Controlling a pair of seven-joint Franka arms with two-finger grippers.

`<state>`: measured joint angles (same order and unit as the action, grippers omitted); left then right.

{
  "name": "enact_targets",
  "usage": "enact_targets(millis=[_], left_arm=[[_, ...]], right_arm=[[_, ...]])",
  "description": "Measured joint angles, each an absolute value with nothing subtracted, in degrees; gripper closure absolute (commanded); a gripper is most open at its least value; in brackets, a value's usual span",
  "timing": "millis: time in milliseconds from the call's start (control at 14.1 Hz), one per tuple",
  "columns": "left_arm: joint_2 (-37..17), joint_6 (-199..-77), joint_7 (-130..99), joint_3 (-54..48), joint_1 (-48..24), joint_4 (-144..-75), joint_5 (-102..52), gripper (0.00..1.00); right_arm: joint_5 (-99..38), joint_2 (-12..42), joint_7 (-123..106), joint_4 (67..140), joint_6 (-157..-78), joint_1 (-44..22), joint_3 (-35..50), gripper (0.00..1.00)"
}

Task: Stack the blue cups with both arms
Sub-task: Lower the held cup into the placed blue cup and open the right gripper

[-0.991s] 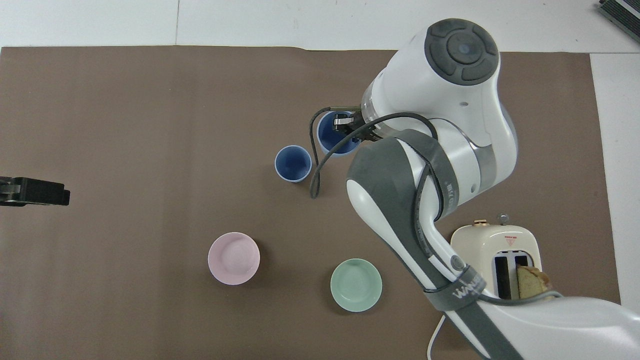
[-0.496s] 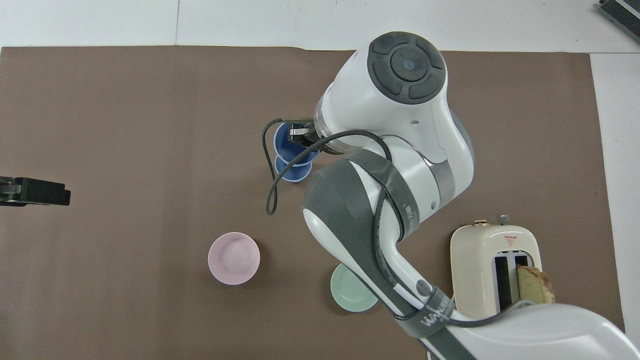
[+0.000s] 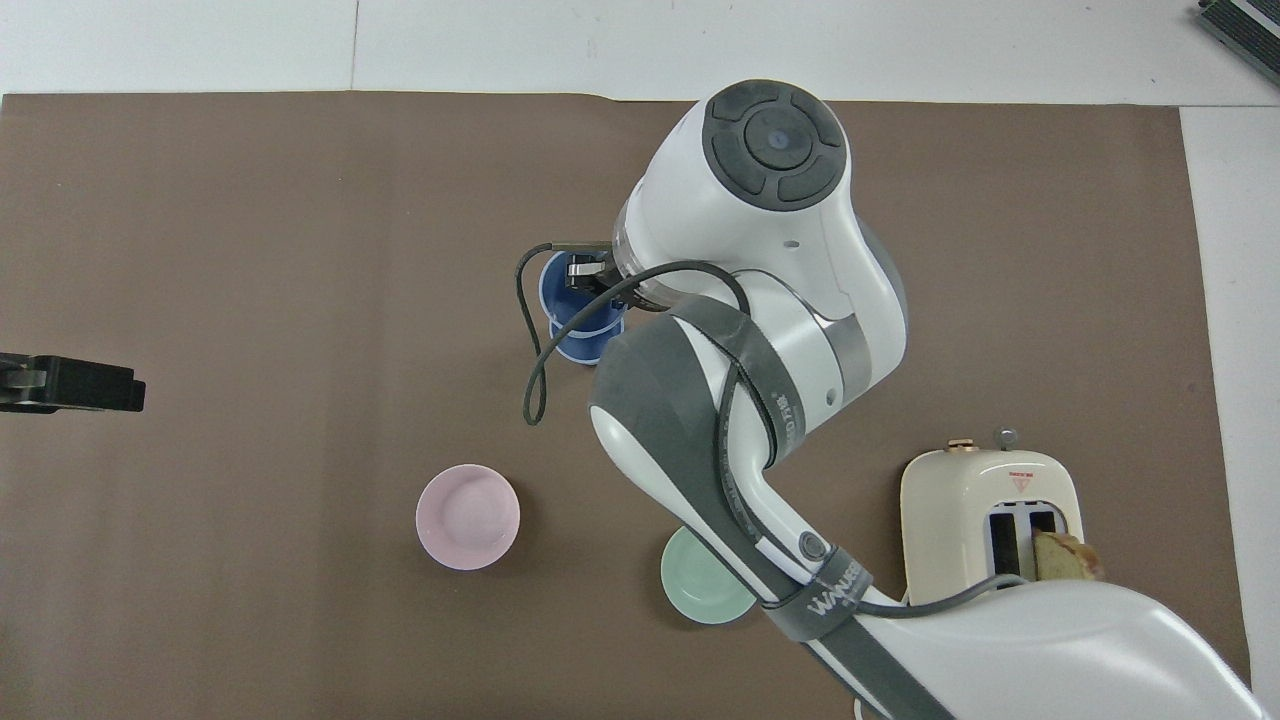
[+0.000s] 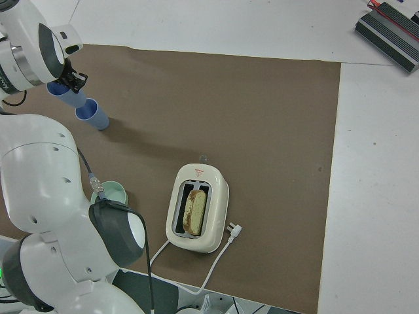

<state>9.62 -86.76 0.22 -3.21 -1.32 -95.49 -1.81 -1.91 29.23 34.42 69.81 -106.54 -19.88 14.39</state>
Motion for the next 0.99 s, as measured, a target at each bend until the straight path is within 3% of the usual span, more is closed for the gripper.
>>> enact_targets(millis=[991], left_arm=[[9.6,-86.8,0.2,-2.2,-1.6,-95.5,-1.8,0.0]], right_arm=[[-1.9,31.7,34.4,73.4,-111.7,-19.8,14.3,1.0]])
